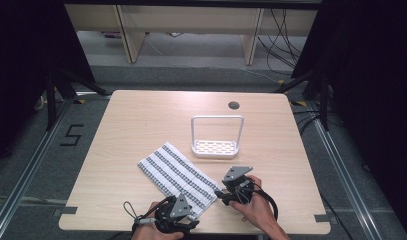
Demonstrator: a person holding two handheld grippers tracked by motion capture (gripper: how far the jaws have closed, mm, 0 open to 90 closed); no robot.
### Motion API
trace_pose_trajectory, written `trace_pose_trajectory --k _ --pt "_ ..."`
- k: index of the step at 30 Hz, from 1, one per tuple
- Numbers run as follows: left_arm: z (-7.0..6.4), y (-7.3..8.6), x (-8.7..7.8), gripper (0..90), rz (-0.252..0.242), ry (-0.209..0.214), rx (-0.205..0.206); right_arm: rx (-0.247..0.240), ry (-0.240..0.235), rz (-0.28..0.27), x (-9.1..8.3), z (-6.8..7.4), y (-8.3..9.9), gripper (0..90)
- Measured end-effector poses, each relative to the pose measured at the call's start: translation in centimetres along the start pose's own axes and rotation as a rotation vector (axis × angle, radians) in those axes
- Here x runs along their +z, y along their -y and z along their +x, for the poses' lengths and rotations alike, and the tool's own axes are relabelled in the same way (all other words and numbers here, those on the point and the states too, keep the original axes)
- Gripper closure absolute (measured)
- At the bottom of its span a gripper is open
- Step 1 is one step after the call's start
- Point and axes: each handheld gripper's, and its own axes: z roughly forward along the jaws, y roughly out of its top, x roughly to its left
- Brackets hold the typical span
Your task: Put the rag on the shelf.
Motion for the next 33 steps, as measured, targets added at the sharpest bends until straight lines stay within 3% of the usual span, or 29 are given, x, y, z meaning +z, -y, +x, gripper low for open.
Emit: trace_pose_trajectory --k 3,9,11,12,14,16,18,20,21,22,23,25,30,31,32,33 --pt "0.2 0.0 0.3 51.1 0.005 -0.002 -0.016 0.004 -0.006 0.026 0.1 0.1 -0.2 51.3" --pt "0.4 0.3 0.9 53.7 0.048 -0.008 0.006 0.0 -0.005 0.044 0.8 0.0 -0.2 51.9" --pt "0.5 0.3 1.2 55.1 0.049 -0.003 -0.006 0.004 -0.007 0.052 0.9 0.1 -0.2 52.5" --pt "0.7 0.3 1.2 56.2 0.058 0.0 0.011 -0.012 -0.008 0.055 1.0 0.0 -0.2 53.5" --pt "0.7 0.2 1.4 59.1 0.054 -0.002 0.008 0.002 -0.009 0.053 1.2 0.1 -0.2 56.6" --pt "0.9 0.1 1.4 64.0 0.063 -0.012 0.039 -0.013 -0.015 0.06 1.4 -0.1 -0.2 60.7" --pt "1.0 0.1 1.4 68.8 0.066 -0.022 0.043 -0.006 -0.025 0.051 1.5 -0.1 -0.2 66.0" --pt "0.9 0.2 1.5 73.2 0.056 -0.011 0.041 -0.011 -0.046 0.048 1.5 -0.1 -0.2 71.9" --pt "1.0 0.2 1.5 75.6 0.059 -0.017 0.054 0.034 -0.049 0.069 1.3 0.1 -0.2 74.0" --pt "0.8 0.2 1.5 78.2 0.054 -0.006 0.032 0.024 -0.053 0.064 1.3 -0.1 -0.2 76.2" --pt "0.8 0.2 1.5 80.1 0.049 -0.006 0.055 0.055 -0.059 0.058 1.4 0.1 -0.2 78.4" --pt "0.8 0.2 1.4 82.3 0.054 -0.004 0.063 0.033 -0.068 0.054 1.4 -0.1 -0.1 83.5" --pt "0.8 0.2 1.3 83.8 0.055 -0.009 0.072 0.055 -0.061 0.031 1.5 0.1 0.0 85.6" --pt "0.9 0.1 1.3 83.9 0.06 -0.016 0.081 0.033 -0.065 0.03 1.4 -0.1 0.1 85.7" --pt "0.8 0.1 1.1 83.9 0.038 -0.016 0.064 0.015 -0.063 0.004 1.6 -0.3 0.1 85.7" --pt "0.9 0.1 1.0 84.0 0.034 -0.017 0.074 0.037 -0.072 0.016 1.2 -0.2 0.0 85.8"
